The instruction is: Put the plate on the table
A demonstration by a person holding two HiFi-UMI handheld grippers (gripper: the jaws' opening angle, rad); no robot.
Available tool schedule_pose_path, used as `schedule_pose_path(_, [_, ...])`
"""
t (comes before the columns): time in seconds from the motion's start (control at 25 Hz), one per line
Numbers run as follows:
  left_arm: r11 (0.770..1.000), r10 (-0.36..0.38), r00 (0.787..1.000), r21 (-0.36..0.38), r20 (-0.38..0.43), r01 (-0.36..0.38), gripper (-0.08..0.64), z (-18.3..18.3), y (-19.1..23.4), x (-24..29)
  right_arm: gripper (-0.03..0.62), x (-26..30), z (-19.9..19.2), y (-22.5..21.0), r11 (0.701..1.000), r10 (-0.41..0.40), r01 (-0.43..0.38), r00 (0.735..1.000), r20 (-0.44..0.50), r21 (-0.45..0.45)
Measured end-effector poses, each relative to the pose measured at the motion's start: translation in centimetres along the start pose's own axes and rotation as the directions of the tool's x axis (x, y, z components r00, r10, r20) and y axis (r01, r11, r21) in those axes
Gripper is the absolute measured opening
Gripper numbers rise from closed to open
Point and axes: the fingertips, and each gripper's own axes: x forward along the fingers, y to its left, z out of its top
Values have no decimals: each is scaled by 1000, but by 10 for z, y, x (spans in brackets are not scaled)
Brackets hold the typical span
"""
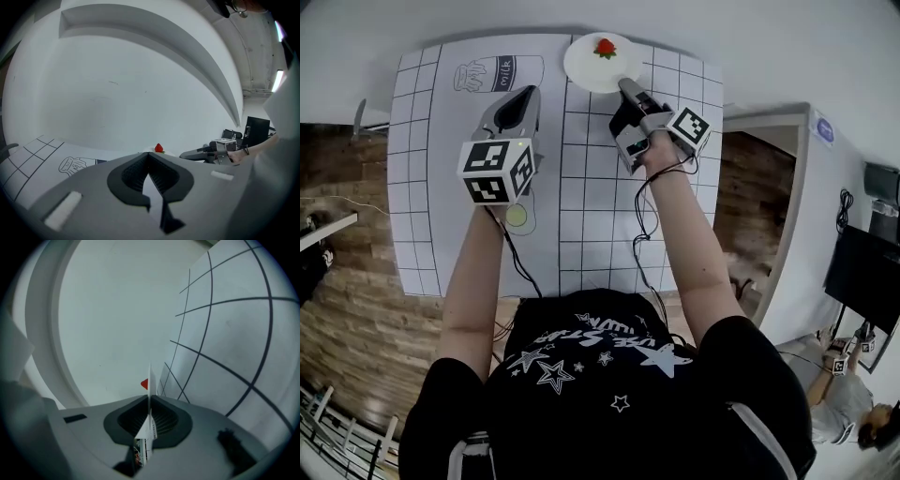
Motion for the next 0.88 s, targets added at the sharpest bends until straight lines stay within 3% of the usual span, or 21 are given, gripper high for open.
schedule_pose_path(0.48, [1000,-15,1000,22,0,15,9,-3,3,9,25,11,7,-20,995,-96,95,995,33,28])
schedule_pose_path(0.68, [1000,-26,1000,12,-4,26,9,-4,-1,8,23,9,7,-25,985,-174,173,984,34,15])
schedule_pose_path(0.88, [999,-37,999,9,2,37,9,-2,-4,6,25,6,11,-24,982,-189,188,980,69,23])
